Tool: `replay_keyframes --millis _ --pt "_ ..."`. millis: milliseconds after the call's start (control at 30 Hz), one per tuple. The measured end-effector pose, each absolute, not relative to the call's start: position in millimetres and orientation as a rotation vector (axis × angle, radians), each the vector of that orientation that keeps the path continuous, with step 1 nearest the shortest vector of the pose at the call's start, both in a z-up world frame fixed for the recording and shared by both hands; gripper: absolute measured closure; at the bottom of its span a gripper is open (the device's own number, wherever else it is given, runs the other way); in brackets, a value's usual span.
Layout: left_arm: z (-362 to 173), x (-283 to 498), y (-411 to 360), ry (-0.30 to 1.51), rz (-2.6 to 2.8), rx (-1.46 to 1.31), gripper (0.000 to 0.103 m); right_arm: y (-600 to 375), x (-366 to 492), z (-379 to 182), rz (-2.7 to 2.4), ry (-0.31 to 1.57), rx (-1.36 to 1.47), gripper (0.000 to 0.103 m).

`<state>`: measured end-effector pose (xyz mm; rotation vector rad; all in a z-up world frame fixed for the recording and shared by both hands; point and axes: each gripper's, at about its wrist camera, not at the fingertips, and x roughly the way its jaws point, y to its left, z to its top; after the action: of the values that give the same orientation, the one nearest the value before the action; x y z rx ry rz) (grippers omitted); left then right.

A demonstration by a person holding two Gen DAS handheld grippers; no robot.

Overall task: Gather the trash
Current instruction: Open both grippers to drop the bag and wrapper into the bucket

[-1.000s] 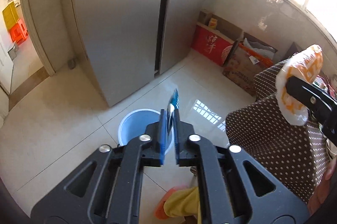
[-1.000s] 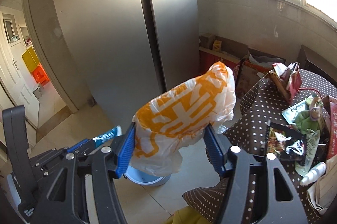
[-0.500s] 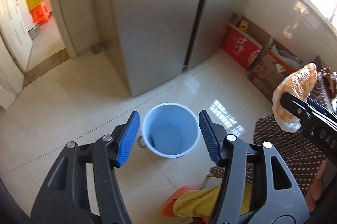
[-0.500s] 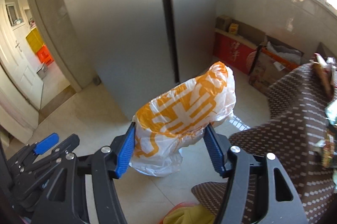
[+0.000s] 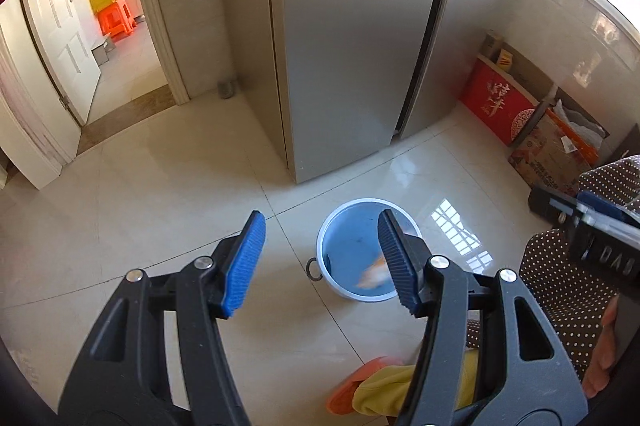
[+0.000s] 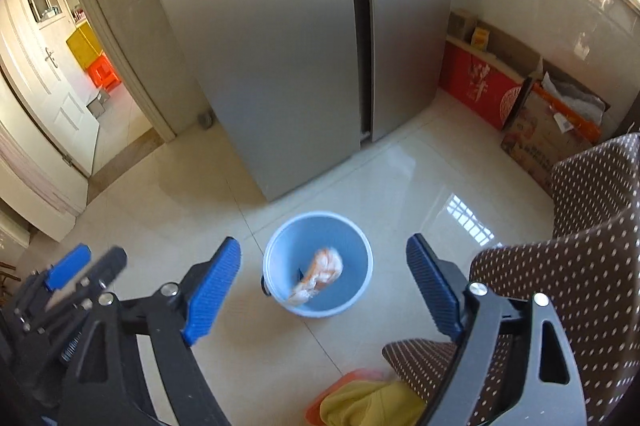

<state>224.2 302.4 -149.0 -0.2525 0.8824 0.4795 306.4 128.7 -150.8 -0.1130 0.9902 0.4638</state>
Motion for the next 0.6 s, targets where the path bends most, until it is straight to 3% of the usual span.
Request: replay_keyframes --millis 267,600 --pt "-134.6 217.1 285.5 0.854 0.455 -0.242 0.045 107.1 278.1 -144.0 0.461 0.988 -0.104 0.02" --pt "-87.6 204.5 216.6 0.756 0.352 -0.135 0.041 36.5 234.3 -84.2 0.425 0.836 -0.013 0.02"
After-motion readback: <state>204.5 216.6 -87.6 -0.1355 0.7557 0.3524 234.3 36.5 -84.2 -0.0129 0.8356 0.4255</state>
